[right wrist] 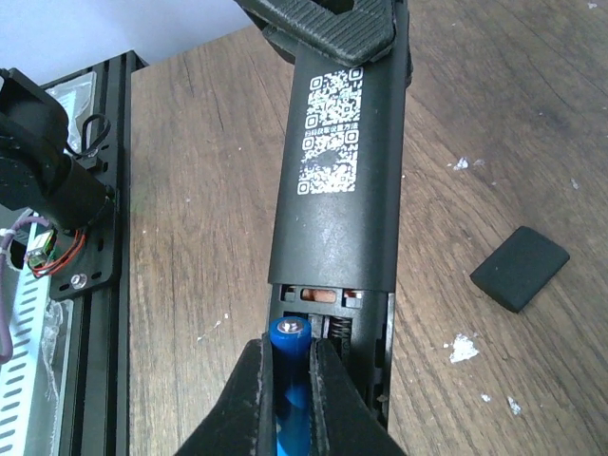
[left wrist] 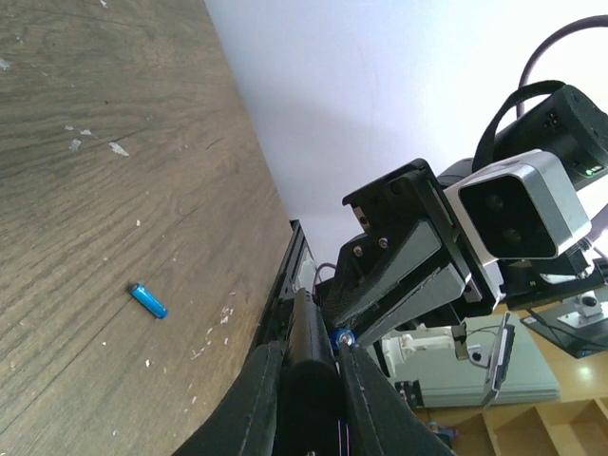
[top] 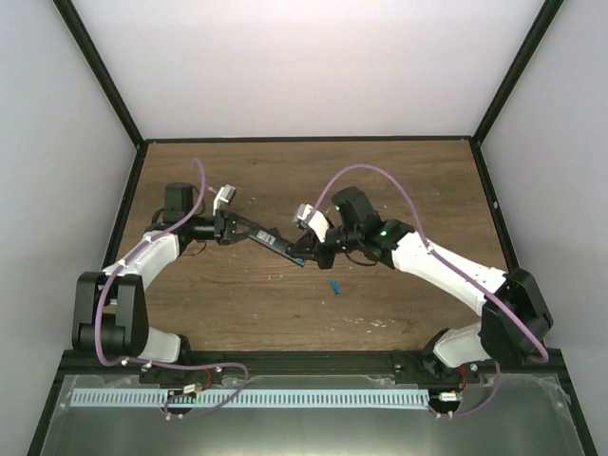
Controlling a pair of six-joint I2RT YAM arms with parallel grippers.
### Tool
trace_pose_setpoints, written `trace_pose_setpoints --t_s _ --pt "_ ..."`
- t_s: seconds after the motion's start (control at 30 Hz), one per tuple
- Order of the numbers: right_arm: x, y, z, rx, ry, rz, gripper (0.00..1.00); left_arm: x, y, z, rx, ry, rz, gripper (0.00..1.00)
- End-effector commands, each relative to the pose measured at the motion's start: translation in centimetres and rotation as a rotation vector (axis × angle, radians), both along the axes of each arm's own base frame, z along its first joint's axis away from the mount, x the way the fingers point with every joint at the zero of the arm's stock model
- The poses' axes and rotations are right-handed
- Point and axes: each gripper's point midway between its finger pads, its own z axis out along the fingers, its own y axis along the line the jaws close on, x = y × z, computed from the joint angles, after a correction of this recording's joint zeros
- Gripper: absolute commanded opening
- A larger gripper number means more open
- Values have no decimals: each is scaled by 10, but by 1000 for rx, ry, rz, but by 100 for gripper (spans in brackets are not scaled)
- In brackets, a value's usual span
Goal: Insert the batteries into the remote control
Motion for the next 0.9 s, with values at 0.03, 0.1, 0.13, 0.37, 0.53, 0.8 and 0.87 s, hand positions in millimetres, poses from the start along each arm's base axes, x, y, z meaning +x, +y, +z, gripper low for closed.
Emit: trace_pose_setpoints --t_s 0.03,0.1,0.13,0.37,0.53,0.8,0.87 --pt "-2 -7 -4 -58 -9 11 4 1 -2 13 -29 -50 -33 0" --pt "-1 -8 -4 -62 -17 10 6 1 -2 12 -29 -48 -35 0" --pt "0 -8 -3 -63 -19 8 7 1 -2 11 -30 -47 -36 0" --pt "4 -8 10 -44 -54 -8 13 1 -2 13 -30 -53 -37 0" --pt "9 -12 25 -33 -108 -42 18 0 -2 13 -31 -53 -38 0" --pt "14 -23 78 55 -260 -114 43 0 -2 13 -29 -54 -39 0" --pt "16 -25 84 71 -271 -145 52 -1 -2 14 -30 -55 -41 0"
